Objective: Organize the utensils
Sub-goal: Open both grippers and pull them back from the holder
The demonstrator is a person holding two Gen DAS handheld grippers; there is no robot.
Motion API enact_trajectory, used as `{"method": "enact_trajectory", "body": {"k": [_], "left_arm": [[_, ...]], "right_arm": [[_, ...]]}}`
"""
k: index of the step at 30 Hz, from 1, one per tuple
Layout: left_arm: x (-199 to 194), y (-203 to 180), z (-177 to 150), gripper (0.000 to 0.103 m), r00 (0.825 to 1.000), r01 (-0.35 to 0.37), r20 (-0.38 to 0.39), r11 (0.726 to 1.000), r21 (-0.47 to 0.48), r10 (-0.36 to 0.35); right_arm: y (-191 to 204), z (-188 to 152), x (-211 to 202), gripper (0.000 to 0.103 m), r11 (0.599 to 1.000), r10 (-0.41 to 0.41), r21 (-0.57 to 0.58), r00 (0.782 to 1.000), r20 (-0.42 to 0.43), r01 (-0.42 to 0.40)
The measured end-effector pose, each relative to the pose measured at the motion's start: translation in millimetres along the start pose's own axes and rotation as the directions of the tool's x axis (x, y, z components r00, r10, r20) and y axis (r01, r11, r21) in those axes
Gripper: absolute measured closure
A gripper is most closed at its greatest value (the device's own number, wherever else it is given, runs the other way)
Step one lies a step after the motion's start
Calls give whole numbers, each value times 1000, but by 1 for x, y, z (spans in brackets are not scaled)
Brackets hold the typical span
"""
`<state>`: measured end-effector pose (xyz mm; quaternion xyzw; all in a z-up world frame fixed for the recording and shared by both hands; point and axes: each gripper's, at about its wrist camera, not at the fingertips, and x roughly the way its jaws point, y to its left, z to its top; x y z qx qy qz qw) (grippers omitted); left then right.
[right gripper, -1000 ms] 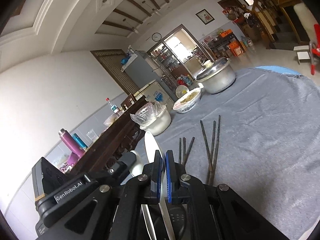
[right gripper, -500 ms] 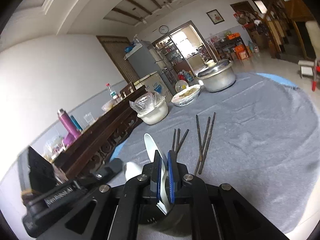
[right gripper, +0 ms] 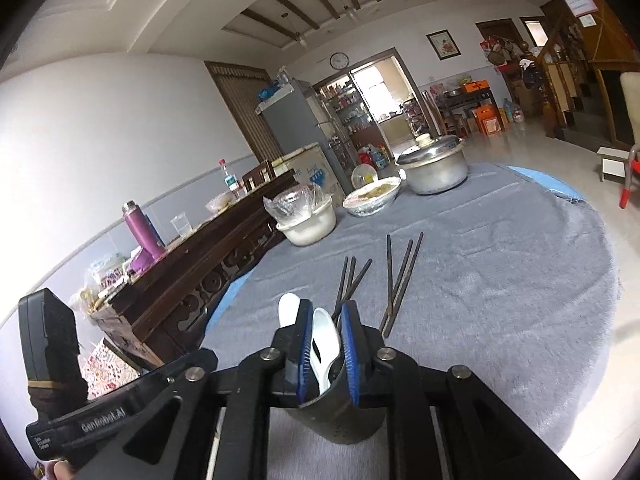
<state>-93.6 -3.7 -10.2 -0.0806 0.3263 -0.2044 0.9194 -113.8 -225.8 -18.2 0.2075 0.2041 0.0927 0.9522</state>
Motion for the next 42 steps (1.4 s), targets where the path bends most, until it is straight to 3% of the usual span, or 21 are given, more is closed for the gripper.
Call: {"method": "enact_trajectory", "body": {"k": [1,11,18,29,42], "left_arm": [[-2,-1,-2,32,1000,-10,-10,1000,7,10],[-12,-23,-9,27,995,-76,-65,995,70,80],[-10,-38,-15,27,992,-83,-86,991,109,93],[-12,-36,-19,27,991,-83,-97,991,106,93],[-24,-23,-24,27,992,-84,-90,994,69,90]], "right_arm": [[2,-1,-1,77,1000,-22,-12,1000,-9,22],[24,1,-17,76,961,-237,-162,970,-62,224],[23,0,-27,75,935,-316,-195,946,-73,297],[25,-1,-28,75,912,-378,-211,921,-100,351],[43,-6,-28,75,903,-393,-239,911,-121,358]]}}
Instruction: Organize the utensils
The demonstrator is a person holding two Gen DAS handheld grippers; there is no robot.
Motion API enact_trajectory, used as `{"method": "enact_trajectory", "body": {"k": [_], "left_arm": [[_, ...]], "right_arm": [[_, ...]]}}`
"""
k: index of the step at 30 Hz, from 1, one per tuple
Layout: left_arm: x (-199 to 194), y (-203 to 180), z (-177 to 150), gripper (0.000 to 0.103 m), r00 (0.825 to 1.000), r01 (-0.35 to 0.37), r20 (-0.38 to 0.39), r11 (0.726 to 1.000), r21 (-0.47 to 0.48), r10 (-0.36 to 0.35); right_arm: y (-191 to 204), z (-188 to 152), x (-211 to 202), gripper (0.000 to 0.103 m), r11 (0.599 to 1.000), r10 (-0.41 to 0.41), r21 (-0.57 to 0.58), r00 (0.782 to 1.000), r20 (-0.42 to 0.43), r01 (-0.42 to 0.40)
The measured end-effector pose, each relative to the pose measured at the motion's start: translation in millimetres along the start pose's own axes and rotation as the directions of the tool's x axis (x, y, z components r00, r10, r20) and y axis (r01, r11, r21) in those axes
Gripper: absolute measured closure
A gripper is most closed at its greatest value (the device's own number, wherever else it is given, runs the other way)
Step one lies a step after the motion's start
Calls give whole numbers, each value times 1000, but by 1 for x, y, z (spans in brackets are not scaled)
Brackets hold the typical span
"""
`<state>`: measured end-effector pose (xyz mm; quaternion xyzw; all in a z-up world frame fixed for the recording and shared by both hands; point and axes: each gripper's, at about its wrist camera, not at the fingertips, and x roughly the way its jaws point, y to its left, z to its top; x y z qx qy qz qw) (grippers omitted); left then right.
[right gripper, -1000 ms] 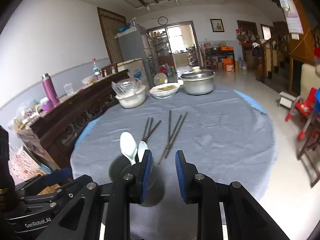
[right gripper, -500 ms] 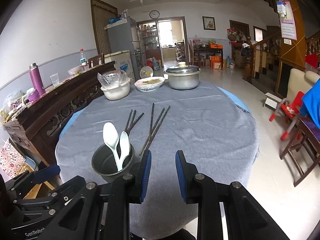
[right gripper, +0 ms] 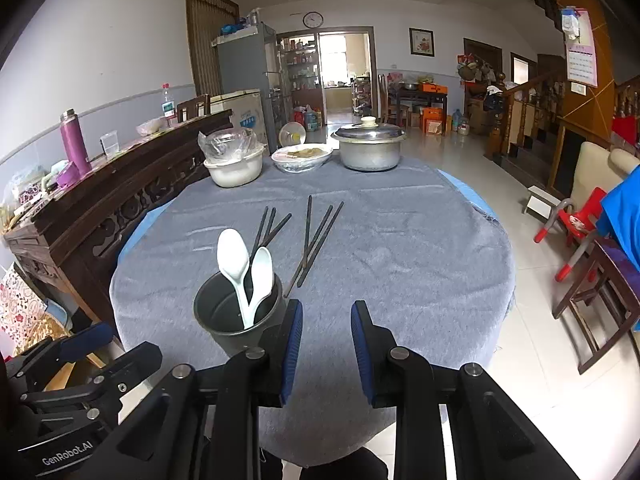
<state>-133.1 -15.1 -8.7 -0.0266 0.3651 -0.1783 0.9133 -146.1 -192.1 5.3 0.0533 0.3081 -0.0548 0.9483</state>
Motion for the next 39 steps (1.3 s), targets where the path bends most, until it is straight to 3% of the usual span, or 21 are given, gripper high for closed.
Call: {"method": "enact_trajectory", "body": {"k": [13,21,30,39], "left_arm": [[-23,7,-15,25,1000,-18,0,1000,-11,18],[-24,13,-41,25,996,-70,-58,997,36,72],[-10,11,-66,25,975,-143,-160,985,95,157],[19,-14,-54,25,955,-160,-228,977,144,190]], "right_arm": [[8,-18,-13,74,1000,11,-11,999,-40,-12],[0,-43,-17,74,1000,28,8,995,-97,-27],[-33,-55,-20,73,995,63,80,992,-106,-55],[-83,-66,-4,73,981,76,185,988,-132,-50]]}}
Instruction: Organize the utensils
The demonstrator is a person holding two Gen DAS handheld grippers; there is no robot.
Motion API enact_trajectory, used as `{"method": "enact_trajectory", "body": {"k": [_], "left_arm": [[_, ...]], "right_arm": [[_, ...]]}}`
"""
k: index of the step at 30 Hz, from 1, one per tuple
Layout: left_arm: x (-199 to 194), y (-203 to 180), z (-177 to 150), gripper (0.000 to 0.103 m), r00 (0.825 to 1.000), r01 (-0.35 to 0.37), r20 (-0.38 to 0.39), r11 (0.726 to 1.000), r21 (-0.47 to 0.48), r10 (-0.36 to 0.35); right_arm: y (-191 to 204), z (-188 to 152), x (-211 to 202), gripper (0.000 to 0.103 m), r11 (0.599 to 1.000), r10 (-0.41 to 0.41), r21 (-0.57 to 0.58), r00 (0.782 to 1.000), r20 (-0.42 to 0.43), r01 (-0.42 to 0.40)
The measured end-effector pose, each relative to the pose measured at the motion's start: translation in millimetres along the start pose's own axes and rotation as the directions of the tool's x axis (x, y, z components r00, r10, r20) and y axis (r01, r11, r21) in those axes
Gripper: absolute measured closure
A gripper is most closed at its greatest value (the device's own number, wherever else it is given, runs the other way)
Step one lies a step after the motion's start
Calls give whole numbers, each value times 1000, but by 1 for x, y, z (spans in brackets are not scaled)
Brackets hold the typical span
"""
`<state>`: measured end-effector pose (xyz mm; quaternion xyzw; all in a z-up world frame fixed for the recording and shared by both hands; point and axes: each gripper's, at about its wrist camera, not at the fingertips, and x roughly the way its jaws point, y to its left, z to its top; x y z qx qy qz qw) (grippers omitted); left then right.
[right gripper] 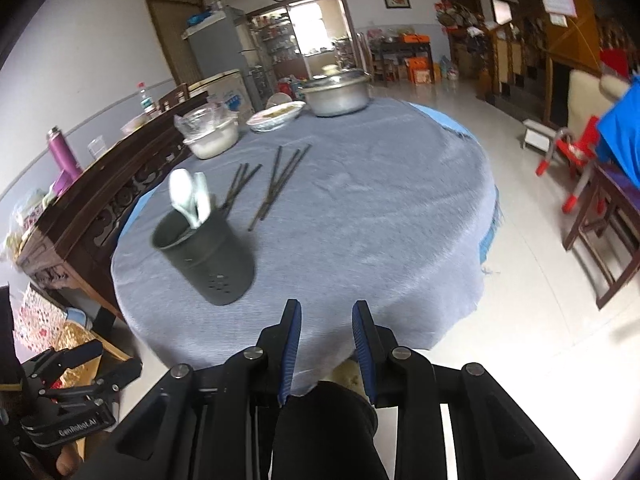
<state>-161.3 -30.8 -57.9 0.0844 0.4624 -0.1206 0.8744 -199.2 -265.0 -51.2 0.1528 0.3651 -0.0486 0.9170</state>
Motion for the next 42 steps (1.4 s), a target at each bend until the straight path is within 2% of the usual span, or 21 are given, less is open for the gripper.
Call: {"method": "enact_trajectory", "body": {"k": [4,12,15,21,31,37,42], "left_arm": [[3,-7,14,25,999,-38,12,999,18,38],[18,-12,45,25,994,-109,-17,993,50,110],[20,-9,64,25,990,-139,6,988,61,139],[24,17,107,25,988,-143,54,989,-20,144],[58,93,167,24,994,-74,70,980,-186,88],[89,131,170,24,998,-3,62,952,-307,23],[112,141,164,24,999,50,33,951,-304,-42]], "right_arm": [[-26,1,9,73,999,3,53,1000,-18,-3],[-73,1,25,73,990,19,139,999,-48,-13],[-87,8,32,73,989,14,151,998,-61,-5],[-99,33,48,73,990,23,142,996,-90,-10],[-67,105,95,73,996,60,67,988,-141,-51],[-30,141,130,73,998,55,27,986,-156,-52],[-3,157,169,73,997,74,43,976,-203,-67]]}}
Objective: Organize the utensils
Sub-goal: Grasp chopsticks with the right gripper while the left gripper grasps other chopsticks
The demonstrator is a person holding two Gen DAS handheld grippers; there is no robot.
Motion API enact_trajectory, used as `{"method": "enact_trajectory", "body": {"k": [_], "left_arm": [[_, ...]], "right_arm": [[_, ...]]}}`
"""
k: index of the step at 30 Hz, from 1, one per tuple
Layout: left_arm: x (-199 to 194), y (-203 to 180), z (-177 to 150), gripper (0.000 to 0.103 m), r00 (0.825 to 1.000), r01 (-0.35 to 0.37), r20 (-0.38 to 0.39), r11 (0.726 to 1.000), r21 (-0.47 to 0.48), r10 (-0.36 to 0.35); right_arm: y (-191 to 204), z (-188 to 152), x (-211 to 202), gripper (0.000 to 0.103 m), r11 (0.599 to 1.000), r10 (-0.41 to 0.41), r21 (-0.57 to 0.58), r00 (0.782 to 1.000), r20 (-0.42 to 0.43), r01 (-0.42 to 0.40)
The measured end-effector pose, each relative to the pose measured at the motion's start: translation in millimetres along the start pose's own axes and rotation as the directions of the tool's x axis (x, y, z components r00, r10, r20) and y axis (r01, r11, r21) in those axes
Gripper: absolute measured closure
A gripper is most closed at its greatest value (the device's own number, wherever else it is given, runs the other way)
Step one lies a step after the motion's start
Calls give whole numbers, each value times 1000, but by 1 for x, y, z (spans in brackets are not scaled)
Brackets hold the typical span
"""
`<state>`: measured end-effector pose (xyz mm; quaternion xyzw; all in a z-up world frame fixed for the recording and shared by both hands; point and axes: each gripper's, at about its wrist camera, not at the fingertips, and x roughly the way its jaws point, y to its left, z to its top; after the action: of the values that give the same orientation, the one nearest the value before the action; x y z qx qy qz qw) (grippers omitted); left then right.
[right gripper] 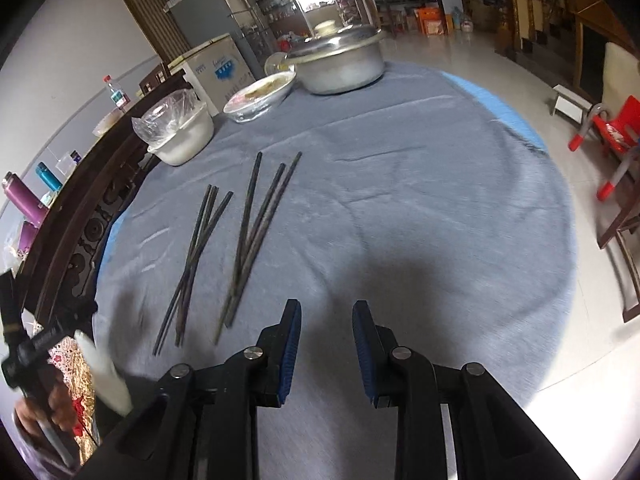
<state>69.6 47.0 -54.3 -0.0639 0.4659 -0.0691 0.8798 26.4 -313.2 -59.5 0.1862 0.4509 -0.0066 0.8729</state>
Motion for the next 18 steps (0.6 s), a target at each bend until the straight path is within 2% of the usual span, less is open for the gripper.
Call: {"method": "enact_trajectory", "body": {"k": [7,12,18], "left_arm": [[11,15,-4,24,998,67,-1,997,41,-67],[19,30,-5,24,996,88,-19,994,61,-87],[21,43,4,24,996,93,-23,991,92,-91]], "right_arm": [[35,39,43,73,999,31,-41,998,-62,-33],[63,77,79,73,995,62,-68,993,-101,-69],[92,126,133,73,993,51,-95,988,-147,-66]]}}
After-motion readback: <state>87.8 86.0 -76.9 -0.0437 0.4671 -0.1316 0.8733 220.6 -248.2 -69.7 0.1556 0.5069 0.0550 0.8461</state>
